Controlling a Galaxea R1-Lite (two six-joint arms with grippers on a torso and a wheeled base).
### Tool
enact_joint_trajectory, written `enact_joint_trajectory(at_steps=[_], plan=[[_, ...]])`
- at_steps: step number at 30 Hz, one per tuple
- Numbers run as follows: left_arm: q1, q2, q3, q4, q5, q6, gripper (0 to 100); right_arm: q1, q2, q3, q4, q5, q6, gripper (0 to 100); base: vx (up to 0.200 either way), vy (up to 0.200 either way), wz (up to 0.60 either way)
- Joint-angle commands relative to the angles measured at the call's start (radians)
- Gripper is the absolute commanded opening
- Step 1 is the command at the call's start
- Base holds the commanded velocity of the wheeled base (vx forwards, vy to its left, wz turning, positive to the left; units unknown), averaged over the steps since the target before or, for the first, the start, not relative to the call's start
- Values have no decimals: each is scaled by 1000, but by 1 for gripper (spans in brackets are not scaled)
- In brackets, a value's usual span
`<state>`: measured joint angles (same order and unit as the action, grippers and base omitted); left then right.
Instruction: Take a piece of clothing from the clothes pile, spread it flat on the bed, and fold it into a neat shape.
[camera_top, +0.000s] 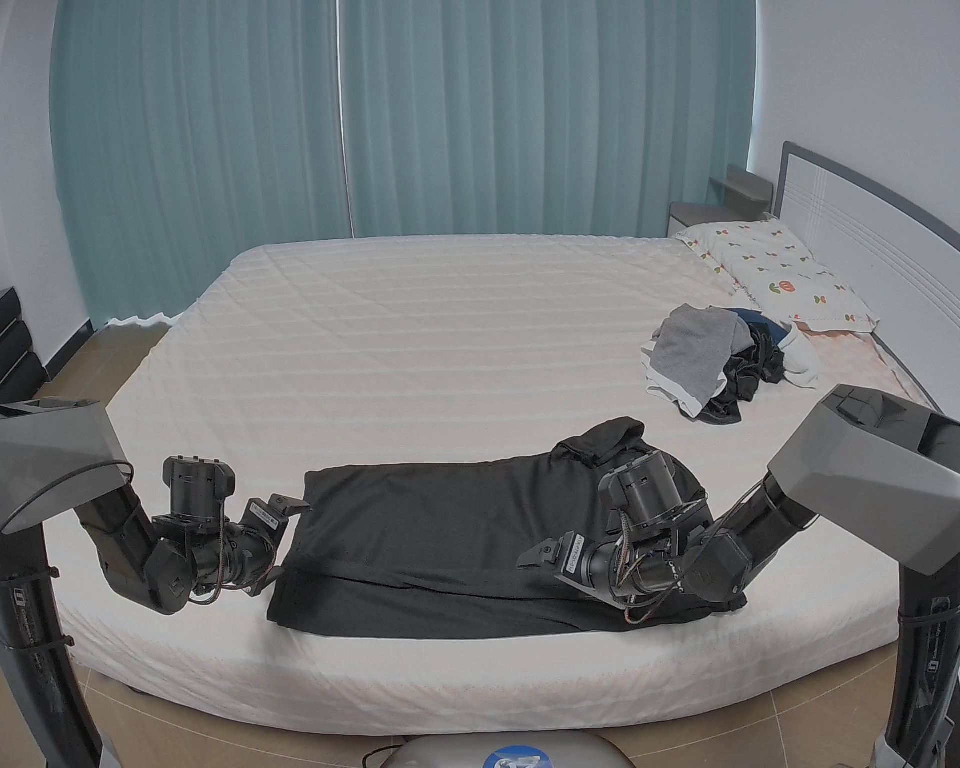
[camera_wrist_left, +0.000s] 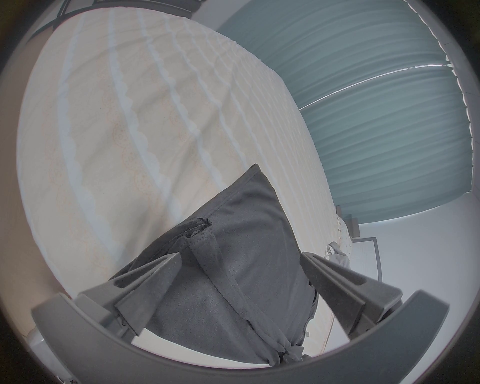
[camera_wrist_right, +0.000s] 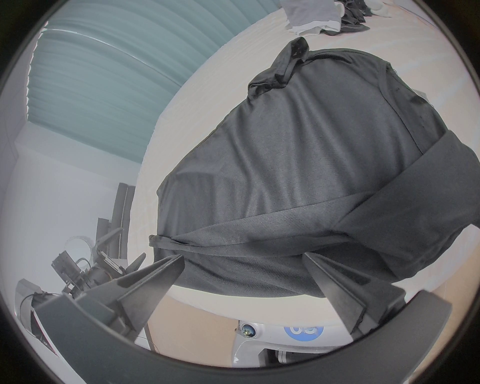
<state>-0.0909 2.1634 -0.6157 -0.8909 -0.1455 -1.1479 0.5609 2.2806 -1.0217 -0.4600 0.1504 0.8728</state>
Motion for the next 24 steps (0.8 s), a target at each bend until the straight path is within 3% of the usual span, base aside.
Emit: enact_joint_trajectory(at_steps=[1, 6, 10, 24], plan=[[-1, 6, 1, 0, 0, 0, 100, 11, 19, -1, 3, -2, -26, 100, 0, 0, 0], [-1, 7, -1, 0, 0, 0, 100, 33, 7, 38, 0, -14, -66, 100, 0, 0, 0], [-1, 7, -1, 0, 0, 0, 100, 36, 36, 34, -6, -71, -127, 100, 0, 0, 0], [-3, 15, -2, 0, 0, 17, 100, 1, 161, -156, -12, -160, -115, 100, 0, 0, 0]])
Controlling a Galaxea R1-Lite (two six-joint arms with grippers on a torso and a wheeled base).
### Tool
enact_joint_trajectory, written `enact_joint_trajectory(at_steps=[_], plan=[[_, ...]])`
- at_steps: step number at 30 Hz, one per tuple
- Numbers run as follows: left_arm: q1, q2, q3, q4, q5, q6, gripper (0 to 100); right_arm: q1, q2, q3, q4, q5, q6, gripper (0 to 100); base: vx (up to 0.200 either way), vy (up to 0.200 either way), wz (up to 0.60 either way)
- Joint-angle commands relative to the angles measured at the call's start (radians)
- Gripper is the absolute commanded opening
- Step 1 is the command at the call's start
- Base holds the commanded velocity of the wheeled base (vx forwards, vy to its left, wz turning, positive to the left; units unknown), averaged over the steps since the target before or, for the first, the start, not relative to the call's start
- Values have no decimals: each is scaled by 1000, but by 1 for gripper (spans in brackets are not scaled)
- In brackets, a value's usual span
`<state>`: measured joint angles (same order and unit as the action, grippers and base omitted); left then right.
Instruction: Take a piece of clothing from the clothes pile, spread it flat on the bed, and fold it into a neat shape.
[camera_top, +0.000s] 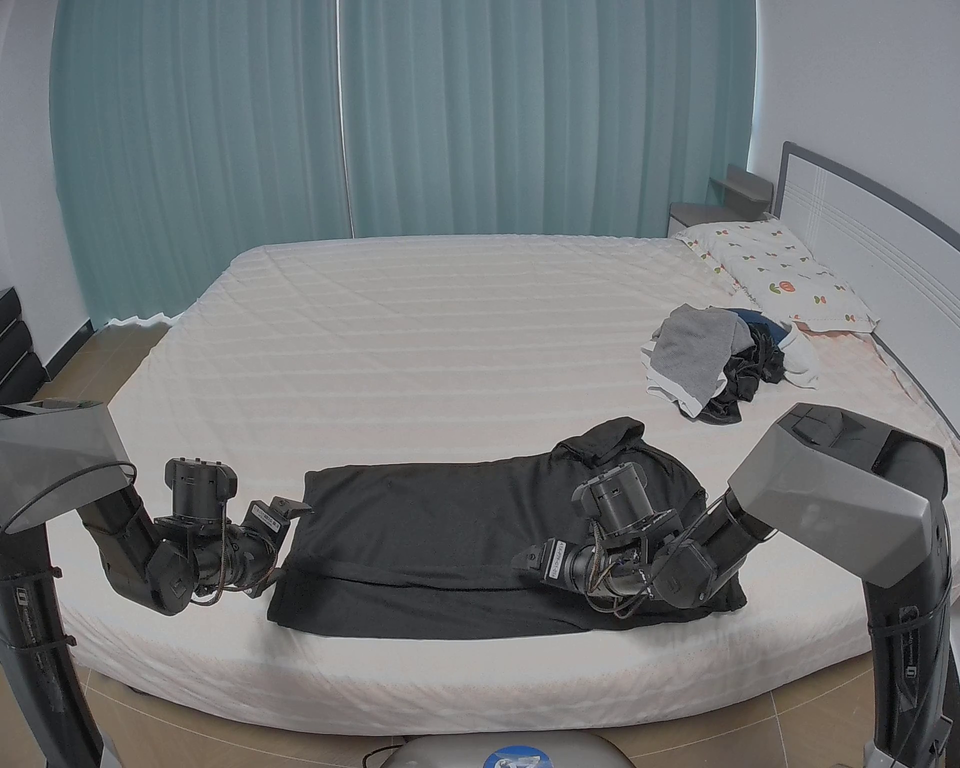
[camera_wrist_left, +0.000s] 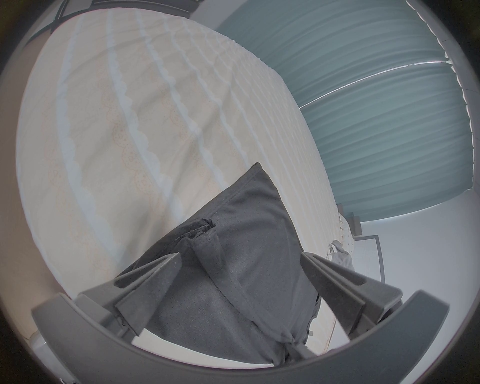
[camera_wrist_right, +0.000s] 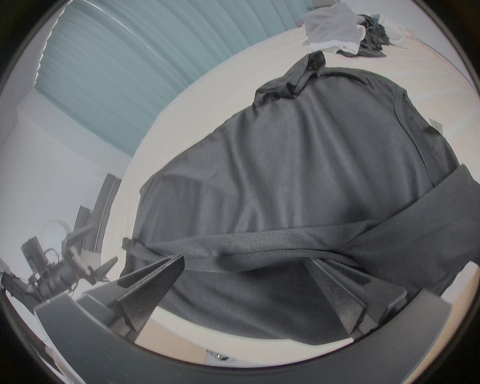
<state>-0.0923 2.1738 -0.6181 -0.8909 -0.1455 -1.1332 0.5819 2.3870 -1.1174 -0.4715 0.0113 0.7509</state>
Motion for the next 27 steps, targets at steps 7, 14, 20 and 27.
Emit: enact_joint_trajectory(at_steps=[7, 14, 20, 27], plan=[[-1, 7, -2, 0, 1, 3, 100, -36, 73, -140, -36, -53, 65, 100, 0, 0, 0], [-3, 9, -12, 0, 1, 4, 100, -37, 21, -85, -38, -47, 67, 100, 0, 0, 0], [-10, -2, -29, 1, 9, 6, 100, -83, -97, -1, -42, -40, 67, 100, 0, 0, 0], [-53, -2, -28, 10, 37, 121, 100, -203, -221, 245, -145, -27, -4, 100, 0, 0, 0]])
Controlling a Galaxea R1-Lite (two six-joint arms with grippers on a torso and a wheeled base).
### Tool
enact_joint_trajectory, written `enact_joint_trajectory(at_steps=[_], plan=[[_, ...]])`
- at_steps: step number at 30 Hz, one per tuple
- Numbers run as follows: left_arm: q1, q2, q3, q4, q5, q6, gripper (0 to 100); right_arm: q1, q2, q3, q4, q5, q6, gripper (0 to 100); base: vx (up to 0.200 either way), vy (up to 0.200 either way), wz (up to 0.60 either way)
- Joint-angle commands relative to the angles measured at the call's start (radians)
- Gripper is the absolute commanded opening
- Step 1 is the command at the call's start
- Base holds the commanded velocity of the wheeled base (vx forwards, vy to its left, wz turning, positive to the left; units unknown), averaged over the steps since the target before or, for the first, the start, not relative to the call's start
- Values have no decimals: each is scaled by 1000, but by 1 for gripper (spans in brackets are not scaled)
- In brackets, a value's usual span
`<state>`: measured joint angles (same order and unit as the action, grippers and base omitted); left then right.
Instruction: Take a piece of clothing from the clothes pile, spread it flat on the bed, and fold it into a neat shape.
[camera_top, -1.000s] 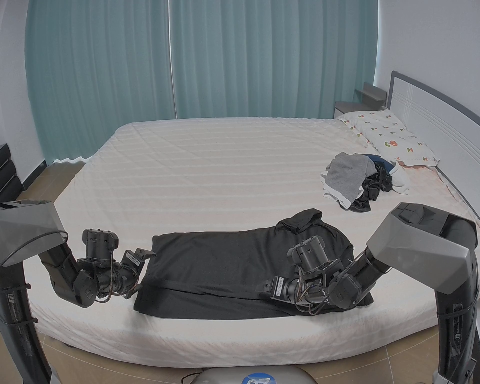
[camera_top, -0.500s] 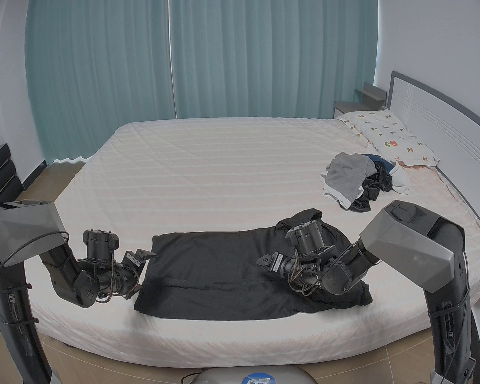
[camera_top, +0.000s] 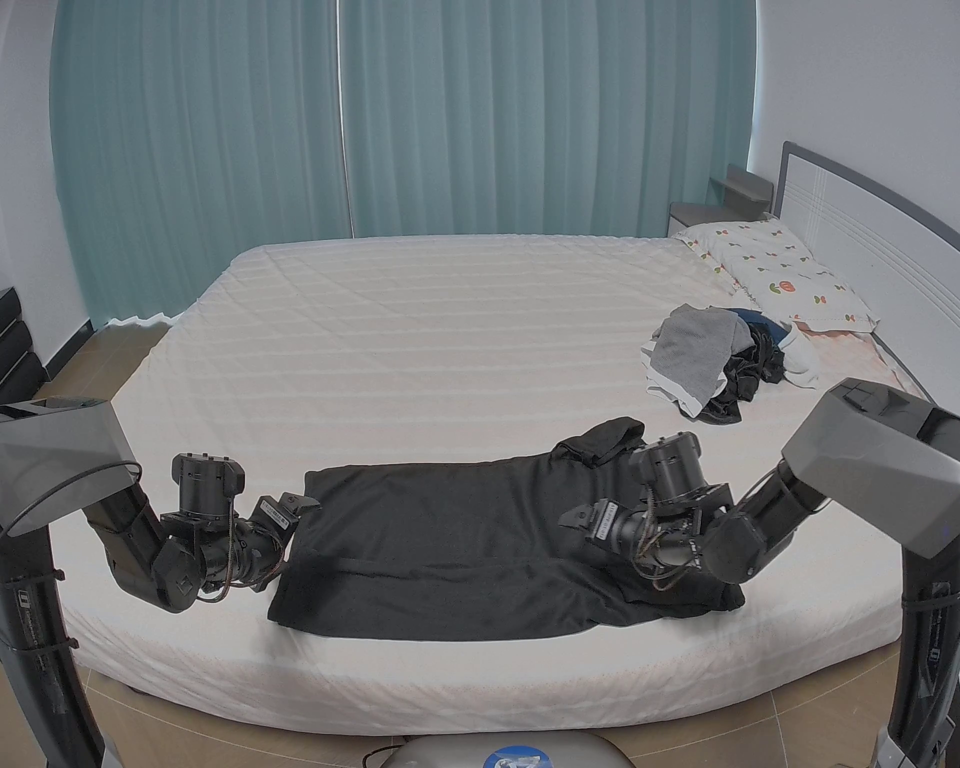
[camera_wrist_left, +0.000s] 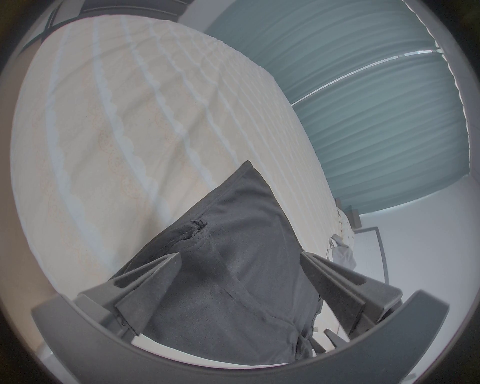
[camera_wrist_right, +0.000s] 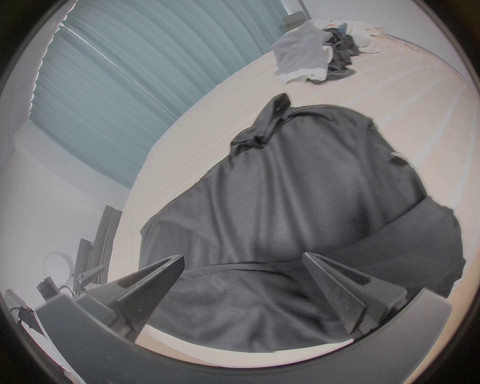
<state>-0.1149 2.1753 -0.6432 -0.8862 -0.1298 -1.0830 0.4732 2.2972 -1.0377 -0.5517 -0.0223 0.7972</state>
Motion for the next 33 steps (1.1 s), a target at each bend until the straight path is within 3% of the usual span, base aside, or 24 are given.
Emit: enact_joint_trajectory(at_steps=[1, 7, 12, 18, 33], plan=[[-32, 0, -3, 7, 29, 90, 100, -117, -151, 200, -86, 7, -64, 100, 0, 0, 0], [-32, 31, -15, 7, 44, 248, 100, -263, -246, 403, -194, 76, -150, 100, 0, 0, 0], [-34, 70, -47, 7, 50, 268, 100, -347, -231, 469, -251, 167, -194, 100, 0, 0, 0], [-28, 101, -53, 6, 56, 270, 100, -398, -156, 478, -326, 234, -204, 100, 0, 0, 0], [-20, 110, -55, 9, 56, 267, 100, -447, -113, 512, -335, 285, -239, 100, 0, 0, 0]])
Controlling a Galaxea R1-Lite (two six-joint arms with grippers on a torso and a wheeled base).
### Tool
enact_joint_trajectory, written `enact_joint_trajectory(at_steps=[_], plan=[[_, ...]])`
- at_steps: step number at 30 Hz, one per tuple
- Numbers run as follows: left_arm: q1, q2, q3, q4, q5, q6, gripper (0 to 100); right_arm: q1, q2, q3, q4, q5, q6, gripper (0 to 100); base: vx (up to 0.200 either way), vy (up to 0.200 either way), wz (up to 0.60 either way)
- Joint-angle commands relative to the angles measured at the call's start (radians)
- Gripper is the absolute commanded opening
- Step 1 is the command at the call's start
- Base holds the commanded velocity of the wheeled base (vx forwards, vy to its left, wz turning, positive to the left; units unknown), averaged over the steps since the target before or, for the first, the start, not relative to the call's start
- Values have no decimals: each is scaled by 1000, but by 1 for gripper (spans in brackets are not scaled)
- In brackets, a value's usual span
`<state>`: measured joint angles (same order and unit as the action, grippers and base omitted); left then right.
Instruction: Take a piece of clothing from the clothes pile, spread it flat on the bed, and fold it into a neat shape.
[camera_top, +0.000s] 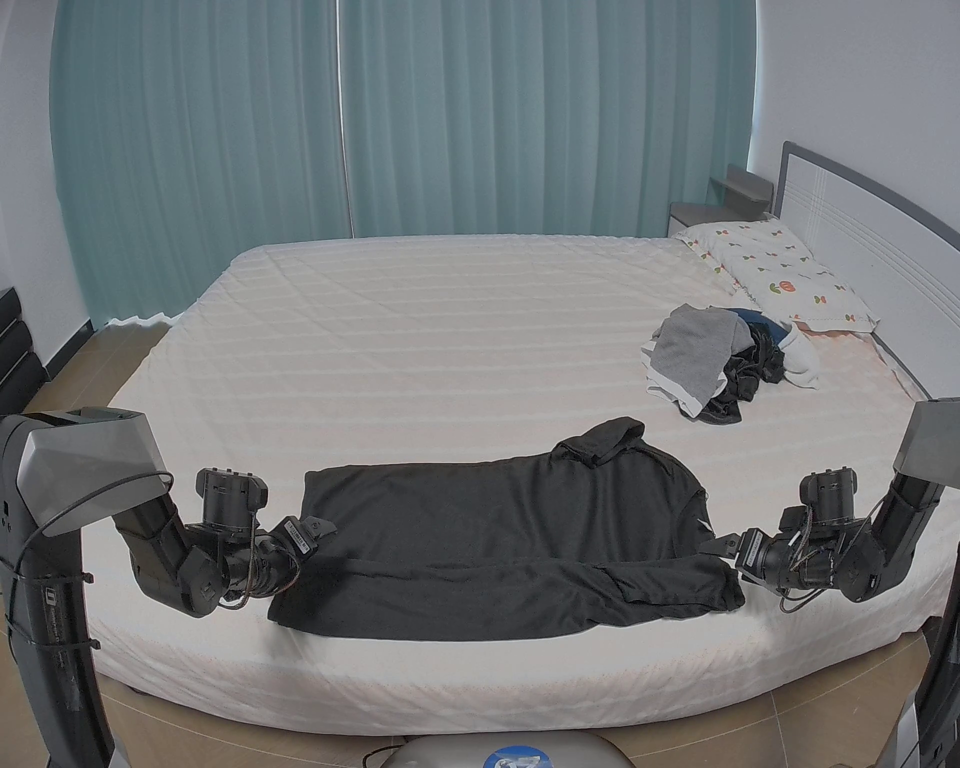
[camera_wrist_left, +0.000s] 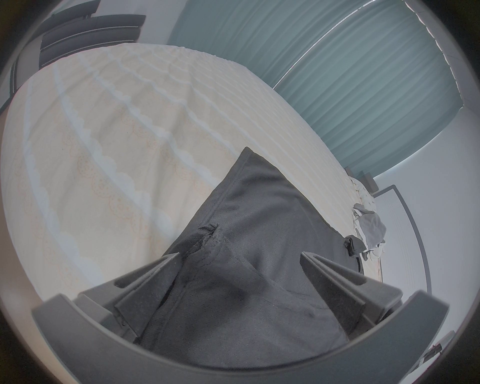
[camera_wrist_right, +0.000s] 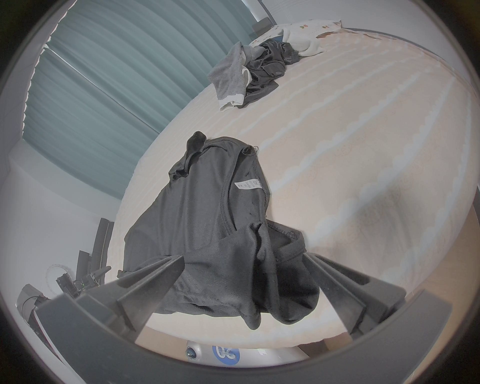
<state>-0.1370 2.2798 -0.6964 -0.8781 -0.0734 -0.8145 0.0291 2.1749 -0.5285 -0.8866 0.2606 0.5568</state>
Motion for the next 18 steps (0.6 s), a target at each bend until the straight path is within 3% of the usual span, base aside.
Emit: enact_joint_trajectory(at_steps=[1, 17, 18], plan=[[2, 6, -2, 1, 0, -2, 100, -3, 9, 2, 0, 2, 2, 100, 0, 0, 0], [4, 14, -3, 1, 0, -2, 100, 15, 86, -33, -87, 3, 12, 100, 0, 0, 0], [4, 14, -3, 1, 0, -2, 100, 15, 86, -33, -89, 3, 12, 0, 0, 0, 0]])
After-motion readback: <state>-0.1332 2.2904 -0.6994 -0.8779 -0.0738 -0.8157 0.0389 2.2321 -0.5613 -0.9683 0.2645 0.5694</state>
